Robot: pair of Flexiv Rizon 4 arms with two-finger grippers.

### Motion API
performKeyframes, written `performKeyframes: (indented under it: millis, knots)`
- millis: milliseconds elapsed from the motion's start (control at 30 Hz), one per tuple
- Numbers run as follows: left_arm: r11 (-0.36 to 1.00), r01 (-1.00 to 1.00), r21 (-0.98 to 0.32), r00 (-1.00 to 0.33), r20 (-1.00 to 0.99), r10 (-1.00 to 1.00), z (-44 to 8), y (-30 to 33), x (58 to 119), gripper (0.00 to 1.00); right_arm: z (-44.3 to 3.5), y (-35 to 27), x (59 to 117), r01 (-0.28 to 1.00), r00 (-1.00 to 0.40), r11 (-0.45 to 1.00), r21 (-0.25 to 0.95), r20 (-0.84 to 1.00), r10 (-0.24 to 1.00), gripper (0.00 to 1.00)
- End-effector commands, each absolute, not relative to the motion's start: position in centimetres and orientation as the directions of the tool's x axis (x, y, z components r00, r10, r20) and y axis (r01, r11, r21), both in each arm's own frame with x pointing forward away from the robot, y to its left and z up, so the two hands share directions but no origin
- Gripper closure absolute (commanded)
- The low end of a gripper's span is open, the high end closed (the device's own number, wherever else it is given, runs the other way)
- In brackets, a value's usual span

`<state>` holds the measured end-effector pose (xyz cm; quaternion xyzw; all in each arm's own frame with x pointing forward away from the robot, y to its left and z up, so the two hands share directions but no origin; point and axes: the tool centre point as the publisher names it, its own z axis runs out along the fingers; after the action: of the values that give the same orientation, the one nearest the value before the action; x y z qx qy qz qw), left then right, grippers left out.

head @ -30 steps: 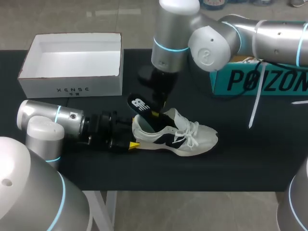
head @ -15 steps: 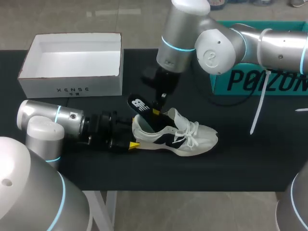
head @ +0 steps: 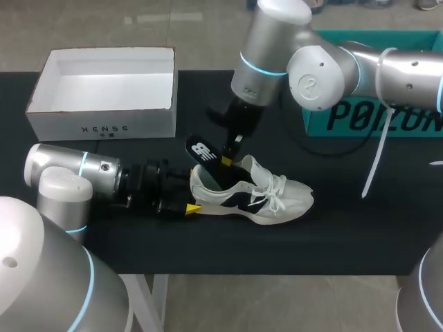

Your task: Take the shoe out of the shoebox, open the shoe tongue, remove and reinsert the insole, then place the shoe into the shoebox

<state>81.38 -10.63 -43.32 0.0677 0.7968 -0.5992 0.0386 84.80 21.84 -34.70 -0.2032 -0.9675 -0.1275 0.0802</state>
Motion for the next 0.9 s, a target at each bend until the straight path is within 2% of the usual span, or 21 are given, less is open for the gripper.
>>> performKeyframes:
  millis: [33, 433, 900]
  knots:
    - [0.274, 0.155, -0.949, -0.988, -0.143, 0.062, -43.5, -10.6, 81.4, 1.0, -34.4, 21.7, 84.9, 0.416, -0.904, 0.882, 0.22, 0.209, 0.374, 1.0]
    - [0.274, 0.155, -0.949, -0.988, -0.143, 0.062, -43.5, -10.6, 81.4, 1.0, -31.7, 22.6, 86.2, 0.443, -0.895, 0.852, 0.28, 0.199, 0.4, 1.0]
    - [0.274, 0.155, -0.949, -0.988, -0.143, 0.062, -43.5, -10.6, 81.4, 1.0, -25.1, 23.4, 88.2, 0.486, -0.872, 0.797, 0.358, 0.144, 0.467, 1.0]
